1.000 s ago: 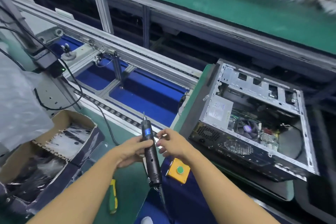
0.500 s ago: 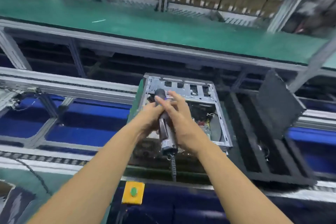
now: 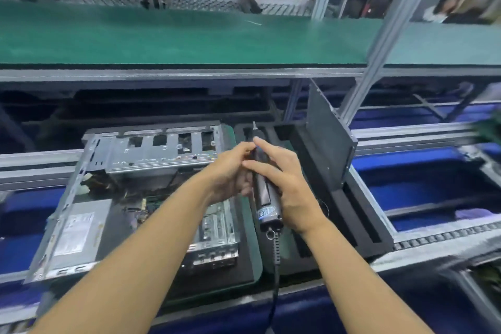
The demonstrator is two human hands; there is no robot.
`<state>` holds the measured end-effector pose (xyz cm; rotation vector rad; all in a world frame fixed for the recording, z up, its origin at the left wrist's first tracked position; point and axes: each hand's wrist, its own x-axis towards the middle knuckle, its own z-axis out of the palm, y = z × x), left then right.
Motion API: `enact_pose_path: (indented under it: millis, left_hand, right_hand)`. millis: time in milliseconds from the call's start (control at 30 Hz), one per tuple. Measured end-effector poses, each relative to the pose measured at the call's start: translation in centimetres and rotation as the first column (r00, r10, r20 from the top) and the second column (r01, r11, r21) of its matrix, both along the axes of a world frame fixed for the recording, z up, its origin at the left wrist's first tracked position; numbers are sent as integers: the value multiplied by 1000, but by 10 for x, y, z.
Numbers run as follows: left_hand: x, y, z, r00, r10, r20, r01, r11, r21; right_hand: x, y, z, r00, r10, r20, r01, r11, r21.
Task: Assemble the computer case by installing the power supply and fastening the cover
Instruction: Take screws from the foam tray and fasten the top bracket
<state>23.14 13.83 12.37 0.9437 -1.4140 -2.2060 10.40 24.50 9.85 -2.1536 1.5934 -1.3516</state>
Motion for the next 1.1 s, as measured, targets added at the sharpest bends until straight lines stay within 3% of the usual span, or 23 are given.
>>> enact_pose_path:
  millis: [100, 167, 200, 333, 400, 467, 533, 600, 700, 767, 900, 967, 1100]
  left_hand:
    - [-55, -5, -8, 999, -10, -41, 13, 997, 72]
    - [-80, -7, -19, 999, -40, 12, 39, 994, 105]
    - [-89, -9, -26, 997, -71, 43, 66, 992, 110]
    - [-116, -16, -58, 946, -116, 304, 117, 993, 14]
    - [-124, -18, -76, 824, -145, 548, 288, 939, -186]
    - [-132, -20, -100, 590, -161, 791, 608, 734, -305]
    - [-138, -17, -125, 342, -92, 935, 819, 516, -249]
    - [-145, -12, -150, 207, -76, 975, 895, 417, -157]
    - [-145, -11, -182, 166, -9, 986, 917, 369, -151]
    - [-141, -16, -196, 189, 16, 982, 899, 400, -180]
    - [-140, -33, -209, 417, 101, 903, 755, 515, -406]
    - [-143, -39, -212, 391, 148, 908, 806, 421, -416]
    - [-148, -30, -222, 123, 254, 959, 985, 83, -148]
  right_hand:
    - [-49, -1, -12, 986, -165, -8, 165, 986, -27]
    - [-73, 2, -21, 978, -204, 42, 201, 978, 51]
    - [-80, 4, -20, 967, -254, -33, 255, 967, 20]
    - [-118, 6, -36, 959, -184, 215, 167, 981, 97]
    - [-128, 9, -51, 923, -163, 349, 108, 979, 173]
    - [-135, 12, -67, 896, -173, 409, 89, 972, 215]
    - [-137, 14, -83, 880, -189, 436, 79, 963, 259]
    - [-138, 18, -97, 864, -223, 451, 93, 952, 292]
    - [-138, 24, -109, 809, -268, 523, 123, 947, 296]
    - [-140, 30, -114, 793, -284, 539, 134, 945, 299]
    - [-143, 34, -121, 764, -313, 564, 167, 940, 296]
    - [-145, 34, -125, 733, -331, 593, 184, 937, 297]
    - [-148, 34, -128, 722, -321, 613, 177, 942, 285]
